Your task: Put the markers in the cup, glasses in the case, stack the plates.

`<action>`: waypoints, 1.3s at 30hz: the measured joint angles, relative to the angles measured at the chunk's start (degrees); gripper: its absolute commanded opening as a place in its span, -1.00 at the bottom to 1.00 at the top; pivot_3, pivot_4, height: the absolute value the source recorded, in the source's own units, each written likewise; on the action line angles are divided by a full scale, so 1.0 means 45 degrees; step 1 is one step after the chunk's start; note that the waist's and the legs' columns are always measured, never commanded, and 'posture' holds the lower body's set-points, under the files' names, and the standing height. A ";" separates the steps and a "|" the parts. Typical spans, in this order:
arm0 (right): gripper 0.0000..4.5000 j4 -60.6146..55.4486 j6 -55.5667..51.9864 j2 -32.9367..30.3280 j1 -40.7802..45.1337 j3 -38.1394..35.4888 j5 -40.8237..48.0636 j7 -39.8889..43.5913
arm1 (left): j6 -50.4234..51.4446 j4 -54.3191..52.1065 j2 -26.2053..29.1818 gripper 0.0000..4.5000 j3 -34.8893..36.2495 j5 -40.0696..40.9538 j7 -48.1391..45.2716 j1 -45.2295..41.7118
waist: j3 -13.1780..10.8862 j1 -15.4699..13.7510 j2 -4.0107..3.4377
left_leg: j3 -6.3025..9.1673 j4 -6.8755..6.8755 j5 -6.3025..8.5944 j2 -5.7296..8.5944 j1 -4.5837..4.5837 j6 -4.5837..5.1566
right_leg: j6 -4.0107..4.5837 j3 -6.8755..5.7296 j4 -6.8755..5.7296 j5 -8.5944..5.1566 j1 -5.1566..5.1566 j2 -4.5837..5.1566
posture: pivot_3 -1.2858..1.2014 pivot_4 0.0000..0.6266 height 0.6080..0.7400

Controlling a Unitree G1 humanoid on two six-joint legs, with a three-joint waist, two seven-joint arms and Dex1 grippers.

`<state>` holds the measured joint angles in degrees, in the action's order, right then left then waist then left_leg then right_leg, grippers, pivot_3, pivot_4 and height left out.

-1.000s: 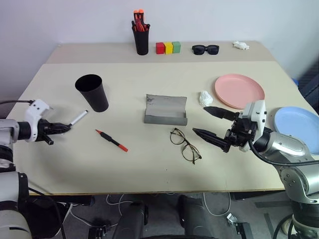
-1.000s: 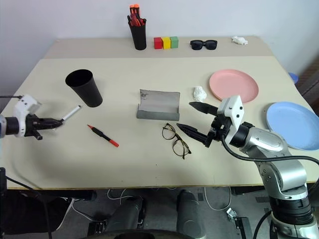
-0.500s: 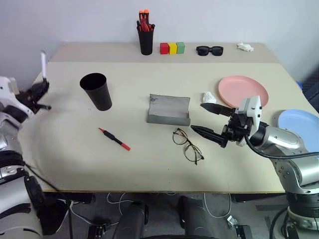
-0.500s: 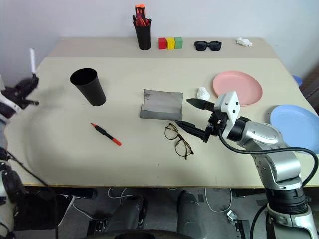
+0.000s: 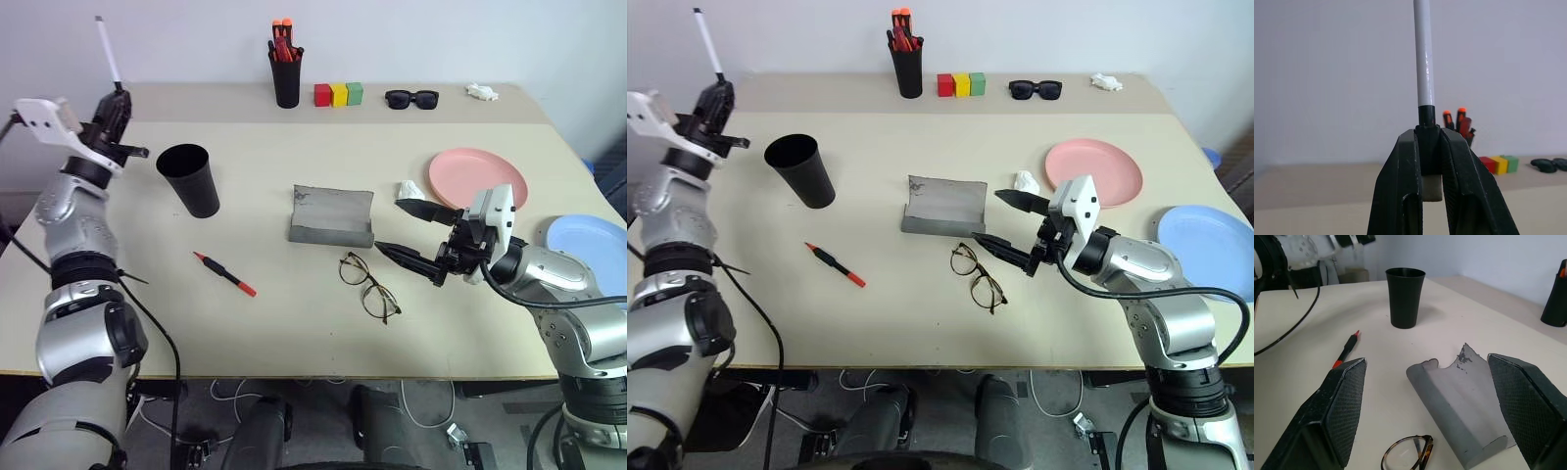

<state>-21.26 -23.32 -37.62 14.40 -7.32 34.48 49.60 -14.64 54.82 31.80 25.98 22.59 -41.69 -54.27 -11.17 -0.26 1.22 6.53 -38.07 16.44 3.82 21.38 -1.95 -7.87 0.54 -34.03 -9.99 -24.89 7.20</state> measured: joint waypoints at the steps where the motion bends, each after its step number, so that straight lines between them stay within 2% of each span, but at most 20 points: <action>1: 0.80 -0.0014 0.0000 -0.0001 -0.0068 -0.0018 0.0000 -0.0028 | -0.0062 0.0117 -0.0143 -0.99 -0.0044 -0.0005 0.0000 0.0002 | 0.0000 0.0020 0.0000 | 0.0001 0.0000 0.0000 0.0000 0.0001 0.0000 | 0.0000 0.0000 0.0000 0.0000 -0.0001 0.0000 | 0.03 -0.52 1.00; 15: 0.80 -0.0112 0.0030 0.0007 -0.0245 -0.0067 0.0029 -0.0123 | 0.0321 -0.0768 -0.0535 -0.99 -0.0244 0.0284 -0.0685 0.1249 | 0.0000 0.0201 0.0000 | 0.0006 0.0003 0.0000 -0.0001 -0.0001 0.0000 | 0.0000 0.0000 -0.0003 0.0000 -0.0001 0.0000 | 0.03 -0.52 1.00; 24: 0.80 -0.0474 -0.0255 0.0257 0.0026 -0.0482 0.1493 -0.0065 | 0.0417 -0.1269 -0.0770 -0.99 -0.0374 0.0387 -0.0616 0.1547 | 0.0000 0.0190 0.0000 | 0.0007 0.0003 0.0000 -0.0001 -0.0001 0.0000 | 0.0000 0.0001 -0.0001 0.0000 0.0000 0.0000 | 0.03 -0.52 1.00; 35: 0.80 -0.0638 -0.0278 0.0387 0.0219 -0.0558 0.1943 -0.0269 | 0.0424 -0.1362 -0.0791 -0.99 -0.0501 0.0386 -0.0539 0.1624 | -0.0001 0.0194 0.0000 | 0.0007 0.0003 0.0000 -0.0001 -0.0001 0.0000 | 0.0000 0.0001 -0.0002 0.0000 -0.0001 0.0000 | 0.03 -0.52 1.00; 39: 0.80 -0.0168 -0.0123 0.0388 0.0472 -0.0556 0.1827 -0.0067 | 0.0558 -0.1424 -0.0869 -0.11 -0.0551 0.0400 -0.0546 0.1732 | 0.0000 0.0195 0.0000 | 0.0006 0.0003 0.0000 -0.0001 -0.0001 0.0000 | 0.0000 0.0000 -0.0001 0.0000 -0.0001 0.0000 | 0.03 -0.52 1.00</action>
<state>-22.02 -23.88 -35.87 16.53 -9.82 42.70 49.30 -12.13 48.41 27.89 23.50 24.38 -44.15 -46.48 -11.17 0.62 1.22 6.56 -38.06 16.44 3.82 21.38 -1.95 -7.87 0.54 -34.04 -9.99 -24.90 7.19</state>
